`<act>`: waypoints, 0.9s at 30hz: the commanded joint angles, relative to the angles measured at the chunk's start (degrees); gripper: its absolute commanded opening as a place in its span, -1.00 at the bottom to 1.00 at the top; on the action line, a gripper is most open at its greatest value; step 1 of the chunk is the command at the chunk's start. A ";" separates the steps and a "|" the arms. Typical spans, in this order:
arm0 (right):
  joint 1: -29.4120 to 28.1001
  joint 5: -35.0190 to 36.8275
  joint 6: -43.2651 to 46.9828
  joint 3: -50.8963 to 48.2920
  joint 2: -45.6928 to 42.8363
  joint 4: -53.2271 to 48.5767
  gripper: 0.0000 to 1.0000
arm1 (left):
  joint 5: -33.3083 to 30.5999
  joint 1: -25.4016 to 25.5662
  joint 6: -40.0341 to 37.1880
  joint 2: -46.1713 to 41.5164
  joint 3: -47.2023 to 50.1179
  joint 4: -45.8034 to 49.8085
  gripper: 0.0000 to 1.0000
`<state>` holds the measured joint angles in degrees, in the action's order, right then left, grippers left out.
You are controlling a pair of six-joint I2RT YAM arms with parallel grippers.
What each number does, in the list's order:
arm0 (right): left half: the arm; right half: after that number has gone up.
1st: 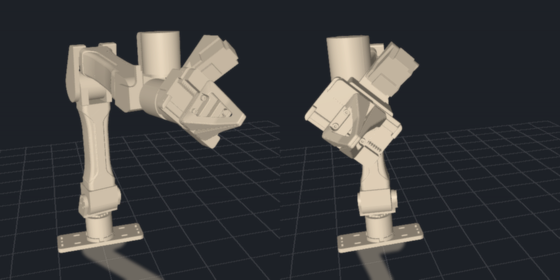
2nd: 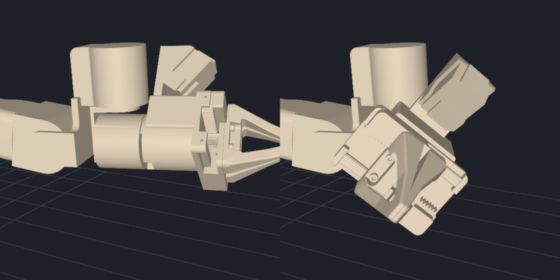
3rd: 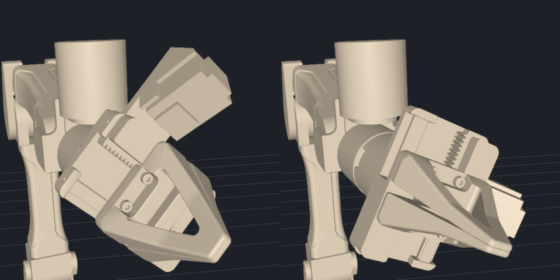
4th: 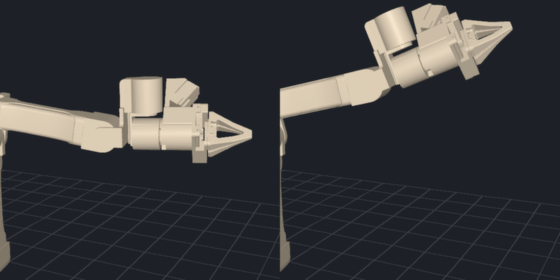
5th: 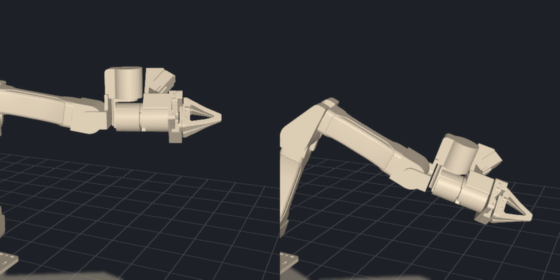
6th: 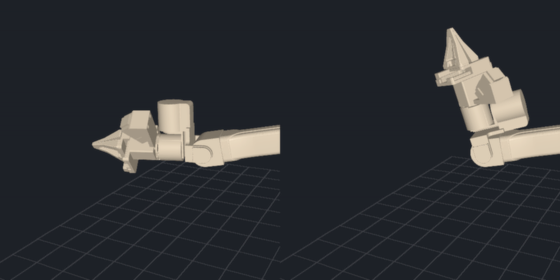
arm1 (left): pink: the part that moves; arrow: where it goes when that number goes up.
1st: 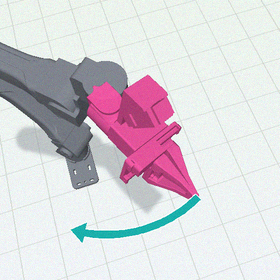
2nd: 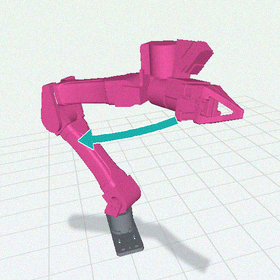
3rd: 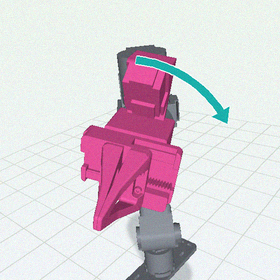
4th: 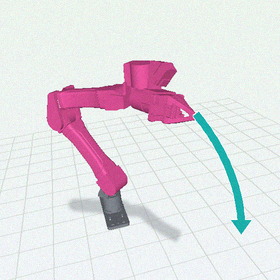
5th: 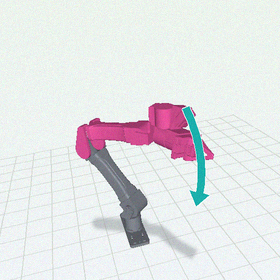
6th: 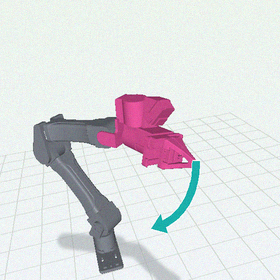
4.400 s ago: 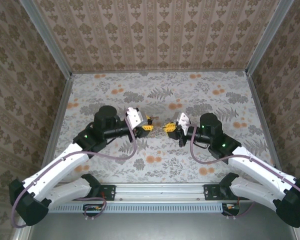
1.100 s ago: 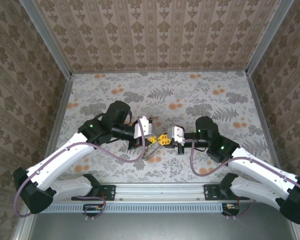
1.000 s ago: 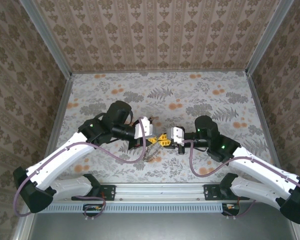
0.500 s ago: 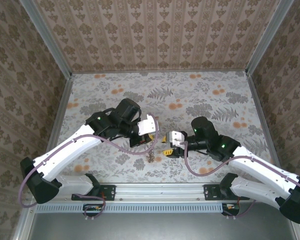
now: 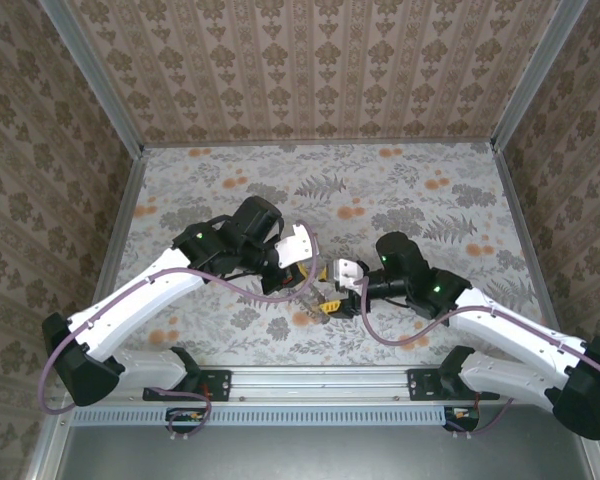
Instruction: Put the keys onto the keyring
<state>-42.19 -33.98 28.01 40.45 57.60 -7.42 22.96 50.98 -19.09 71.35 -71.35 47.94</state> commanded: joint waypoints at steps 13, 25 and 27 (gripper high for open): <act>0.91 -3.80 15.45 13.36 6.60 -18.06 -0.12 | 2.73 0.10 1.26 -1.56 0.20 -2.15 -1.00; 0.70 -5.38 18.41 9.05 -3.61 -18.28 -0.34 | 1.92 -0.43 -0.07 -1.13 0.07 -1.65 -1.00; 0.82 -1.21 15.90 7.90 -4.01 -13.29 -0.26 | 3.01 -0.40 -1.50 -1.47 0.24 -1.38 -1.00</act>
<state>-41.30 -37.87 44.82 50.41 54.11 -25.04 24.16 50.92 -18.87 70.76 -71.22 47.13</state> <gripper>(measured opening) 0.360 0.061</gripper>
